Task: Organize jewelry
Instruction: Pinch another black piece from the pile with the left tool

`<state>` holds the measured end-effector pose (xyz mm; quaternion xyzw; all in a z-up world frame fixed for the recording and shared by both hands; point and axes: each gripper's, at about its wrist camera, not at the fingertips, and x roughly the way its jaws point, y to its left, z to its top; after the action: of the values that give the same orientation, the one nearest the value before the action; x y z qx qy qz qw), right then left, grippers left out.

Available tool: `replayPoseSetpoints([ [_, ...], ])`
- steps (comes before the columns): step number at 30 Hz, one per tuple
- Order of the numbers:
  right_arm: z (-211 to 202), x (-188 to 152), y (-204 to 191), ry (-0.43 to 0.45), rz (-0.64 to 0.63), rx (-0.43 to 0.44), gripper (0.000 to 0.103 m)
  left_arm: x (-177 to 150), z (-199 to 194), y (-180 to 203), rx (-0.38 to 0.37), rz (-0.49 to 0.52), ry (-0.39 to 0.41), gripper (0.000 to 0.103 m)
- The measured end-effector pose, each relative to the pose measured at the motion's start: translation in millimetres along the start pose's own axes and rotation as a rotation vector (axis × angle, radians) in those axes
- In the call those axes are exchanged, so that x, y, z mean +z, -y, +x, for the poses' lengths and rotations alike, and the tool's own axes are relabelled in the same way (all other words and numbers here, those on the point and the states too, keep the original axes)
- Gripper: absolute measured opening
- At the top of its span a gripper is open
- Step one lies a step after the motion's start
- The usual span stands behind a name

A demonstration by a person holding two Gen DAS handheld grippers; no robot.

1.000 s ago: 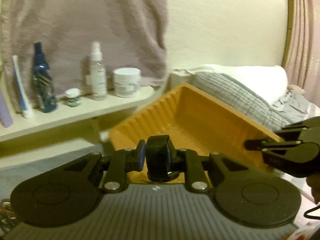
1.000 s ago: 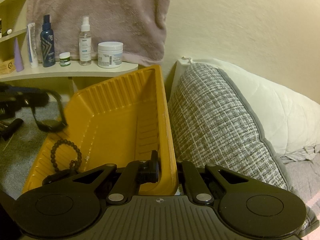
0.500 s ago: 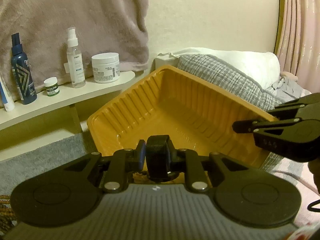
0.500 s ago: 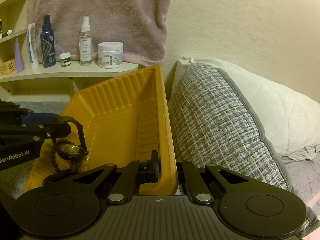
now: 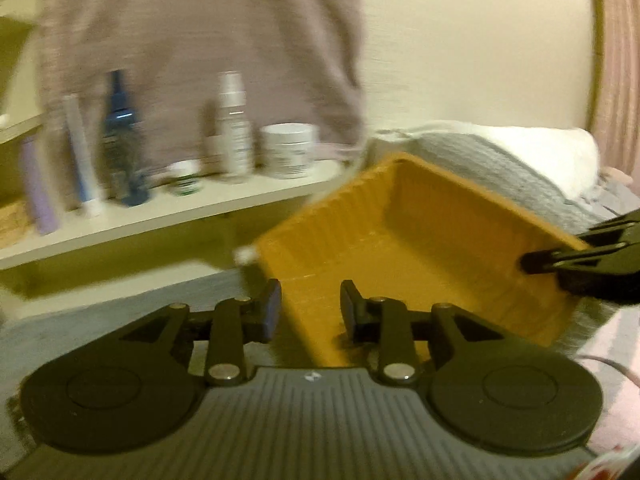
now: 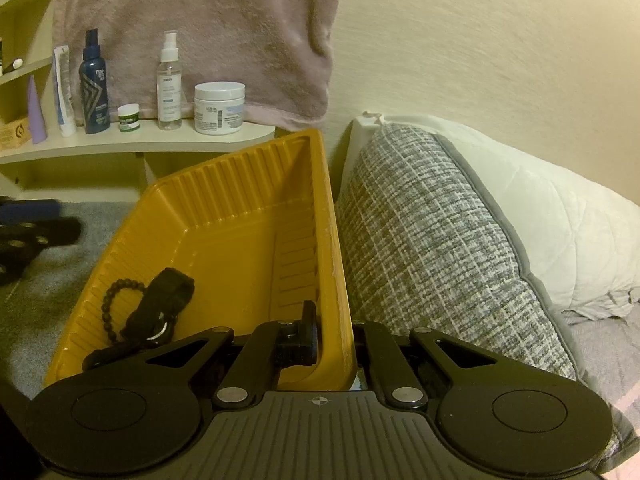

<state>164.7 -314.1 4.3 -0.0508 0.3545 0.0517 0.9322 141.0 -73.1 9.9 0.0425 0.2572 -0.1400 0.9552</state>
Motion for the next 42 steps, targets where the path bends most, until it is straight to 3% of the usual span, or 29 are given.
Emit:
replayPoseSetpoints([
  [7, 0, -1, 0, 0.0, 0.0, -0.001, 0.004, -40, -22, -49, 0.169, -0.047, -0.05, 0.029],
  [12, 1, -2, 1, -0.001, 0.0, -0.002, 0.004, -64, -26, -74, 0.237, -0.08, -0.098, 0.029],
  [24, 2, -2, 2, -0.004, -0.005, -0.004, 0.004, -86, -7, -85, 0.247, -0.089, -0.151, 0.025],
  [31, 2, -3, 2, -0.006, -0.008, -0.006, 0.004, -77, 7, -92, 0.29, -0.046, -0.135, 0.025],
  [42, 3, -2, 2, -0.01, -0.008, -0.007, 0.004, -72, 38, -95, 0.288, 0.016, -0.2, 0.023],
])
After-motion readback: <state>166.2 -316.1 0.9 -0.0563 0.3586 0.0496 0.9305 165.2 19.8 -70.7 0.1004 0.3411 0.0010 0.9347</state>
